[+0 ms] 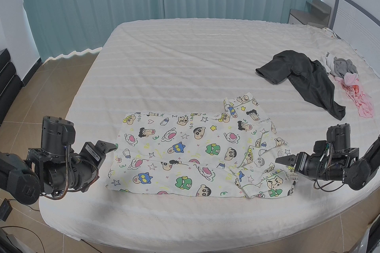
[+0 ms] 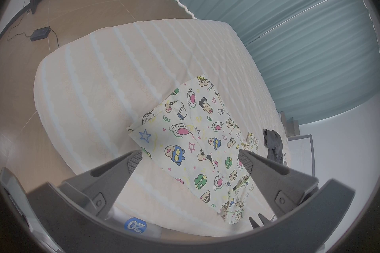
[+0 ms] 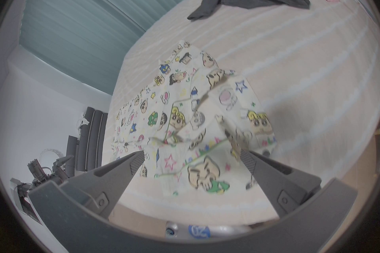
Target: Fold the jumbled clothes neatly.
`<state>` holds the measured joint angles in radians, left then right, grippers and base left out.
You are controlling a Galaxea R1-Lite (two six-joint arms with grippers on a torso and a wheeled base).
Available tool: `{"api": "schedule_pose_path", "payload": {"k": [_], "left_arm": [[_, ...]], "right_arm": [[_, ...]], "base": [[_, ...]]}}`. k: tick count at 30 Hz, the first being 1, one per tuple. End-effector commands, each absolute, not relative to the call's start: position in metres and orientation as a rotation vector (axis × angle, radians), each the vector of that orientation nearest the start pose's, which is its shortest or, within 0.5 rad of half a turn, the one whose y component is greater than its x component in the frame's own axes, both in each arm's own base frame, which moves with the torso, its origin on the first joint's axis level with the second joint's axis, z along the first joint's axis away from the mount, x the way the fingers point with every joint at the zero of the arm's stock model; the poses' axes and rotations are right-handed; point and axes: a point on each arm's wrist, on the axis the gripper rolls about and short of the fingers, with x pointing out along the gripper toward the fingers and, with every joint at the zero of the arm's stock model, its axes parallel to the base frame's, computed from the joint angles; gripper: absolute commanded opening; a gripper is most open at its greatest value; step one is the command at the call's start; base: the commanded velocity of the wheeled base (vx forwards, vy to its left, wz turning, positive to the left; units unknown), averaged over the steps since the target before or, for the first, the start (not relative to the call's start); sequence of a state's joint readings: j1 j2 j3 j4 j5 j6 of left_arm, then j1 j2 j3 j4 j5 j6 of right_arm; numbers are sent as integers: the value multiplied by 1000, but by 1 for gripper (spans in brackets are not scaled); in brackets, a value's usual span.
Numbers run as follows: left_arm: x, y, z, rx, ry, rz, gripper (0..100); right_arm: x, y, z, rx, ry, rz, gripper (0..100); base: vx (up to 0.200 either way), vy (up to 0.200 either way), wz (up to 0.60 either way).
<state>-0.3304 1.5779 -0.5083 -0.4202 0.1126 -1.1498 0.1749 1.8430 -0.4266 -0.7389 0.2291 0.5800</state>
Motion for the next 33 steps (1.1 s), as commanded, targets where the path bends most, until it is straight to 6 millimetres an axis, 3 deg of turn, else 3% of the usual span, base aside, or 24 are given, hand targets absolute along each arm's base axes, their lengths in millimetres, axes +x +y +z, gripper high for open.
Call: {"api": "schedule_pose_path", "payload": {"k": [1,6,19,20,33], "left_arm": [[222,-74,119,-961,680,179,100],[224,-74,116,-956,691,187,100],[225,-75,116,-955,692,189,100],[225,-75,116,-955,692,189,100],[225,-75,116,-955,692,189,100]], "right_arm": [[276,46,28,548,822,153,100],[288,48,17,547,810,157,100],[294,53,15,554,810,187,100],[295,53,15,555,810,186,0],[284,51,30,558,776,188,0]], "base": [[0,0,0],[0,0,0],[0,0,0],[0,0,0],[0,0,0]]}}
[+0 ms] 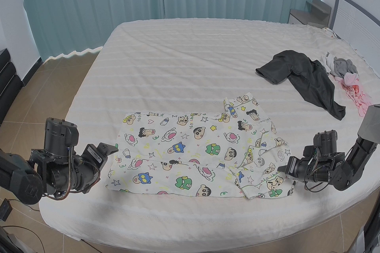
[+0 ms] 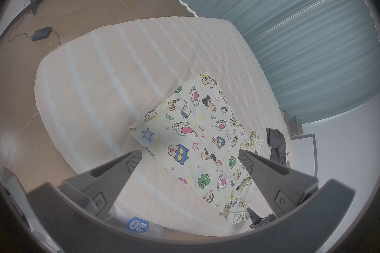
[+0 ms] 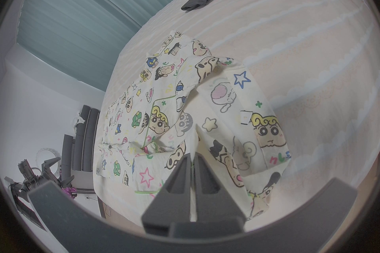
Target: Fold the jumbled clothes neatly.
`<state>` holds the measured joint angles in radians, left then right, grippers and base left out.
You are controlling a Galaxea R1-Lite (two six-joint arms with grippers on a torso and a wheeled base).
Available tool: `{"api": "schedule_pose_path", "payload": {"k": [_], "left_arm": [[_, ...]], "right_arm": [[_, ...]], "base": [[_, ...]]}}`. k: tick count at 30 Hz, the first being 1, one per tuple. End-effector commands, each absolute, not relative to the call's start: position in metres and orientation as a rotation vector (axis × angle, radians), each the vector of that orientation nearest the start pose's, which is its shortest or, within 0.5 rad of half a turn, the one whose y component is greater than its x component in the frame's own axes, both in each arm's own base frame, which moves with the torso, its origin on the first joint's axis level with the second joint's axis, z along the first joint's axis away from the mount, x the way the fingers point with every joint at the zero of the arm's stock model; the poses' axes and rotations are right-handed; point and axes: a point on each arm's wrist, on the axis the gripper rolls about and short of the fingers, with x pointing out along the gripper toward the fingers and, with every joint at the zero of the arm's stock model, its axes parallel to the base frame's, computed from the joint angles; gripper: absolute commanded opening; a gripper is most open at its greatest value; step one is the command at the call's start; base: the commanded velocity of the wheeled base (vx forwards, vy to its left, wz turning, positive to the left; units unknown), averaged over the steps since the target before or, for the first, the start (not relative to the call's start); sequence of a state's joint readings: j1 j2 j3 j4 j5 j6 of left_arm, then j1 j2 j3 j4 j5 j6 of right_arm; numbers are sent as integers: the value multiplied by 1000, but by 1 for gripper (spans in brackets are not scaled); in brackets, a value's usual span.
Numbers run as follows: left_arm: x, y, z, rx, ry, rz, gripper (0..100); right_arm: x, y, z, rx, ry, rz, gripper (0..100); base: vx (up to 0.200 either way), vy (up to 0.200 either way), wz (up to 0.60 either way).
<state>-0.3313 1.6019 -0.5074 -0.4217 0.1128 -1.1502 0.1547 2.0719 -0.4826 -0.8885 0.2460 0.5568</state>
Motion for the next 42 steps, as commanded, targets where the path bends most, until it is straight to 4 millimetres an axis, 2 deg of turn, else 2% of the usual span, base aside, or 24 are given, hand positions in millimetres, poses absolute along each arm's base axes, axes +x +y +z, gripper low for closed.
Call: {"api": "schedule_pose_path", "payload": {"k": [1,8,18,25,26,30,35,36,37,39,42], "left_arm": [[224,-74,115,-954,693,190,100],[225,-75,116,-955,692,189,100],[224,-74,115,-954,693,190,100],[225,-75,116,-955,692,189,100],[224,-74,115,-954,693,190,100],[224,-74,115,-954,693,190,100],[225,-75,116,-955,692,189,100],[225,-75,116,-955,692,189,100],[224,-74,116,-955,690,188,100],[225,-75,116,-955,692,189,100],[224,-75,116,-954,692,187,100]], "right_arm": [[284,51,30,558,776,188,0],[260,53,42,550,773,209,0],[238,48,27,531,850,126,0],[233,47,22,530,881,115,0],[233,47,21,529,883,112,100],[229,47,22,528,888,111,100],[224,46,42,540,772,147,100],[219,50,56,554,713,184,100],[218,51,59,558,704,194,100],[212,68,76,595,668,275,100],[212,95,78,575,698,374,100]], "base": [[0,0,0],[0,0,0],[0,0,0],[0,0,0],[0,0,0],[0,0,0],[0,0,0],[0,0,0],[0,0,0],[0,0,0],[0,0,0]]}}
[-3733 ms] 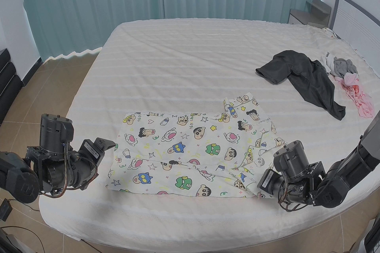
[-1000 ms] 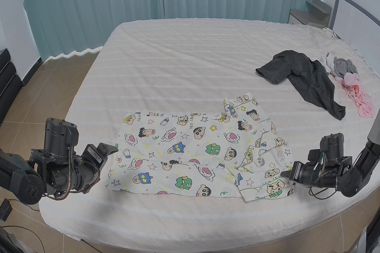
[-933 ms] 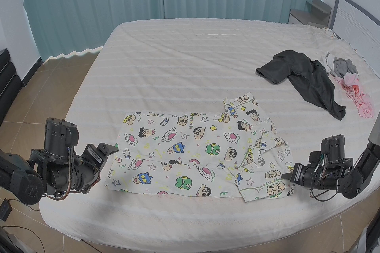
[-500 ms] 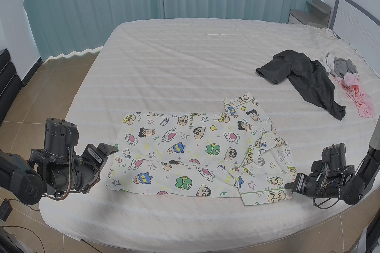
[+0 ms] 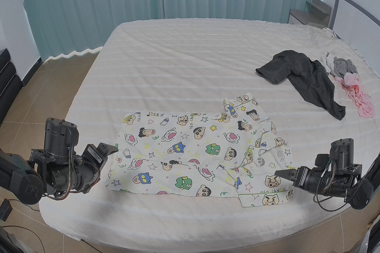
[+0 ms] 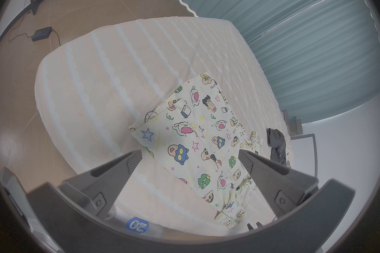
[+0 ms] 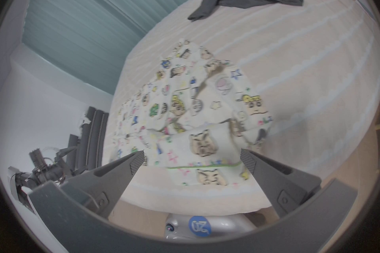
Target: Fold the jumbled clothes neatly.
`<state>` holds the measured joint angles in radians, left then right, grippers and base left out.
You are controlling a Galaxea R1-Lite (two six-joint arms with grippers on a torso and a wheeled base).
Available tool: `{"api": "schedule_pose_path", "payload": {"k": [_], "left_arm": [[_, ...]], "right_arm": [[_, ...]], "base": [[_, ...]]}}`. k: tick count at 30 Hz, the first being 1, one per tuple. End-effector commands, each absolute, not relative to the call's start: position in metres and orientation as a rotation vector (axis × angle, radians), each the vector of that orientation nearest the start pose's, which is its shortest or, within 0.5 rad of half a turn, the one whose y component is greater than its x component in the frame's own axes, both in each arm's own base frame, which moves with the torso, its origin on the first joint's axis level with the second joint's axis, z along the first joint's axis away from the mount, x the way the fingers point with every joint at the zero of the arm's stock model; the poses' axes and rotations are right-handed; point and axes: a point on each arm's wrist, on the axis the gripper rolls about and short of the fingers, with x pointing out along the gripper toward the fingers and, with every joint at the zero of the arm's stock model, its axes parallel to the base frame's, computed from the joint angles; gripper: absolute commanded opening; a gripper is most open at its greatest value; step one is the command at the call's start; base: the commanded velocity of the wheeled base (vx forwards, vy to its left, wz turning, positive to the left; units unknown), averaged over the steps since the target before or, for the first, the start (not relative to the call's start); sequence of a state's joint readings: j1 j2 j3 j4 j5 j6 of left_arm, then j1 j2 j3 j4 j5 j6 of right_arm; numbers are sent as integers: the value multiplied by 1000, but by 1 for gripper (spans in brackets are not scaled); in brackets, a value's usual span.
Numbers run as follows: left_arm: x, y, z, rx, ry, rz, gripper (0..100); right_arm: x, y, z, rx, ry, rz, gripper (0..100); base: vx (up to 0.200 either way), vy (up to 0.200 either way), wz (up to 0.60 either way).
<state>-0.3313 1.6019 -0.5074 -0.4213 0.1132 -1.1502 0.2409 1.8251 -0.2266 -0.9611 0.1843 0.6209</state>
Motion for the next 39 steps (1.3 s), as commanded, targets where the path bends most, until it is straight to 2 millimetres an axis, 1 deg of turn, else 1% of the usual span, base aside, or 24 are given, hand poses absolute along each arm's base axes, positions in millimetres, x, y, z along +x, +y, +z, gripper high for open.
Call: {"api": "schedule_pose_path", "payload": {"k": [1,2,7,12,14,15,18,19,20,23,24,29,34,39], "left_arm": [[225,-75,116,-955,692,189,100],[224,-74,116,-955,689,189,100],[224,-74,117,-957,686,186,100],[224,-74,116,-956,687,189,100],[224,-74,116,-956,686,191,100],[225,-74,117,-956,685,190,100],[225,-74,116,-955,685,192,100],[225,-74,116,-955,686,194,100],[225,-74,116,-954,685,193,100],[225,-74,116,-954,685,193,100],[225,-74,116,-953,687,194,100],[225,-74,116,-953,687,194,100],[225,-74,115,-953,689,195,100],[225,-74,115,-953,689,195,100]], "right_arm": [[213,99,77,569,708,384,100],[218,112,74,554,734,409,100],[240,150,57,503,785,431,100],[257,176,41,517,820,431,100],[262,180,35,512,838,424,100],[267,184,30,508,854,414,100],[274,189,29,503,873,408,100],[274,189,29,502,876,406,100],[275,193,29,498,882,413,100],[275,193,29,498,882,413,100],[273,203,29,501,897,426,100],[274,213,23,489,906,442,100],[278,219,17,481,905,435,100],[286,222,10,461,889,380,100]], "base": [[0,0,0],[0,0,0],[0,0,0],[0,0,0],[0,0,0],[0,0,0],[0,0,0],[0,0,0],[0,0,0],[0,0,0],[0,0,0],[0,0,0],[0,0,0],[0,0,0]]}}
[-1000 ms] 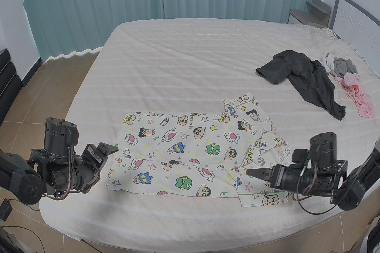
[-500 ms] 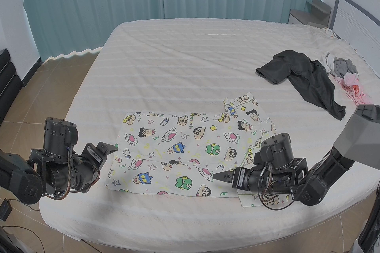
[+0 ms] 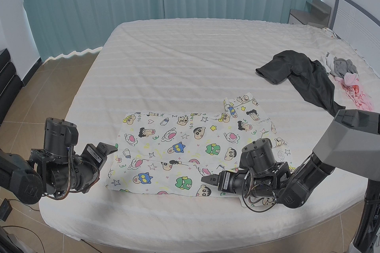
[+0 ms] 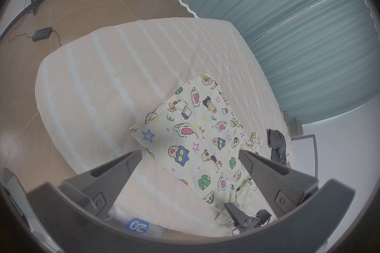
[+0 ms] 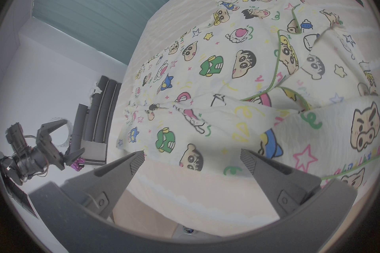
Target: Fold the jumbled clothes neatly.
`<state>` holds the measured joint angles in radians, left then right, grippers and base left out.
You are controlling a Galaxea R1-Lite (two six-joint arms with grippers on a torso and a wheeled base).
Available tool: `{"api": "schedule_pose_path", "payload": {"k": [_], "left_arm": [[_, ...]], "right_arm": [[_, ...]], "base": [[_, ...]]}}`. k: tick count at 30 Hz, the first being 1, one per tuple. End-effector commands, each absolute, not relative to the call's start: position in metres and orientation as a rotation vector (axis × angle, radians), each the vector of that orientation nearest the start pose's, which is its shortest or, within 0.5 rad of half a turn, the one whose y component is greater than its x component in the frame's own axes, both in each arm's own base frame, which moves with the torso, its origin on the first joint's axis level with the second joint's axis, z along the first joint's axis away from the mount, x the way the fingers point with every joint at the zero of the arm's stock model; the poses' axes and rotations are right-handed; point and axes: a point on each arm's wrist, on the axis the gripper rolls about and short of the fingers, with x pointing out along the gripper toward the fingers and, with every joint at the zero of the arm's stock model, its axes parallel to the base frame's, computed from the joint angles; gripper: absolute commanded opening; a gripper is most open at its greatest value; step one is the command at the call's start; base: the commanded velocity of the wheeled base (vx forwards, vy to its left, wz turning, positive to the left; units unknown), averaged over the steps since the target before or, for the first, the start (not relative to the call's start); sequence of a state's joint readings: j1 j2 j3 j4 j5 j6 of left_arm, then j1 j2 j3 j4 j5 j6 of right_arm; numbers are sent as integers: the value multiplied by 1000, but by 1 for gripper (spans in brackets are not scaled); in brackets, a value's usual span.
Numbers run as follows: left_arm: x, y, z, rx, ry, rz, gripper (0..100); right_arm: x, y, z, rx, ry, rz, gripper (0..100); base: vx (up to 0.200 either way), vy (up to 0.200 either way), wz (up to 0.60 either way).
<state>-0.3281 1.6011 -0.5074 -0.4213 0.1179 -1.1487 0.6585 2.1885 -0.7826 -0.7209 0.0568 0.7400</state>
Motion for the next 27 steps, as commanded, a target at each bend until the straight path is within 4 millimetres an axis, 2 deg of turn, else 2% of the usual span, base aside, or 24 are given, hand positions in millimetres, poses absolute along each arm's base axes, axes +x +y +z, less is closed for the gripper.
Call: {"api": "schedule_pose_path", "payload": {"k": [1,4,14,22,27], "left_arm": [[225,-74,115,-953,689,195,100],[225,-74,115,-953,689,195,100],[225,-73,116,-954,687,196,100],[225,-73,115,-953,688,197,100],[225,-73,115,-952,691,195,100]], "right_arm": [[289,223,8,451,874,349,100],[297,224,10,446,826,305,100],[305,227,17,405,732,242,100],[312,227,23,406,701,241,100],[301,223,30,410,713,262,100]], "base": [[0,0,0],[0,0,0],[0,0,0],[0,0,0],[0,0,0]]}}
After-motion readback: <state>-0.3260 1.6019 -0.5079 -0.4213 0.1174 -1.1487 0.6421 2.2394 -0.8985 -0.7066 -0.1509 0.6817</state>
